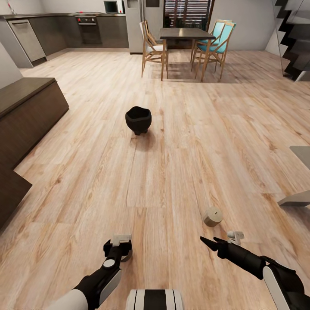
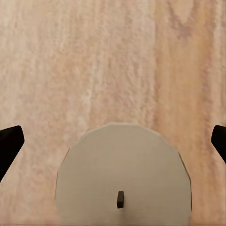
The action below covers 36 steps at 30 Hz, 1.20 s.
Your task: Place each of the two pumpkins and all three candles from the living room inside a cabinet in the living room (use any cabinet), then make sure every cabinet is closed, and position the cauldron so it is next to a table in the living room.
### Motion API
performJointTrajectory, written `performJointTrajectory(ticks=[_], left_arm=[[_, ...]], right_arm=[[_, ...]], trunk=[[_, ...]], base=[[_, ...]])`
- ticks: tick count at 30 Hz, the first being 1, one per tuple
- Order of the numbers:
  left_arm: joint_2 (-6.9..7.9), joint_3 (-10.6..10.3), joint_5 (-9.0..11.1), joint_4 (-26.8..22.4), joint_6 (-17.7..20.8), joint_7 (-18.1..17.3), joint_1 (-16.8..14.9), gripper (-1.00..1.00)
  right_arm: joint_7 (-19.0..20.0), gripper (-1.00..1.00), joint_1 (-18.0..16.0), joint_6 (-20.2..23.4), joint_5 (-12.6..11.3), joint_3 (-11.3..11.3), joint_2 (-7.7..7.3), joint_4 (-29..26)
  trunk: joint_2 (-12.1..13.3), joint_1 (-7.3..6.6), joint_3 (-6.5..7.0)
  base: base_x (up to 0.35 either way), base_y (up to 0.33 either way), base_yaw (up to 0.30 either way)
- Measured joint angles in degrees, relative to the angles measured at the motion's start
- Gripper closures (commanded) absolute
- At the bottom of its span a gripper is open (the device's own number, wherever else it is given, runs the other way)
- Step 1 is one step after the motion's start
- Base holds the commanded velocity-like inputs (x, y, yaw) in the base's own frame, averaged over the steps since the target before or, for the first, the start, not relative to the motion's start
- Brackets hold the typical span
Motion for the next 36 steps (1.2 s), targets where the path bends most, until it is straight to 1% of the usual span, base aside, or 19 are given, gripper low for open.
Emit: performJointTrajectory(ticks=[5,9,19,26,36], left_arm=[[-0.01,0.0,0.1,0.0,0.0,0.0,0.0,-1.00],[0.03,0.0,0.0,-0.1,0.0,0.0,0.0,-1.00],[0.06,0.1,0.1,-0.1,0.0,0.0,0.0,-1.00],[0.08,0.1,0.0,-0.1,0.0,-0.1,0.0,-1.00],[-0.08,0.1,-0.1,0.0,0.1,-0.2,0.1,-1.00]], right_arm=[[0.0,-1.00,0.0,0.0,0.0,0.0,0.00,0.1],[0.0,-1.00,0.0,0.0,0.0,0.0,0.00,0.1],[0.0,-1.00,0.0,0.0,0.0,0.0,-0.03,0.1],[0.0,-1.00,0.0,0.0,0.0,-0.1,-0.01,0.1],[0.0,-1.00,0.0,0.0,0.0,-0.3,-0.05,0.2]], trunk=[[0.0,0.00,0.00],[-0.1,0.11,-0.88],[-0.1,0.10,-0.89],[-0.1,0.29,-2.43],[-0.1,0.28,-2.44]], base=[[0.000,0.000,0.000],[0.000,0.000,0.000],[0.000,0.000,0.000],[0.000,0.000,0.000],[0.000,0.000,0.000]])
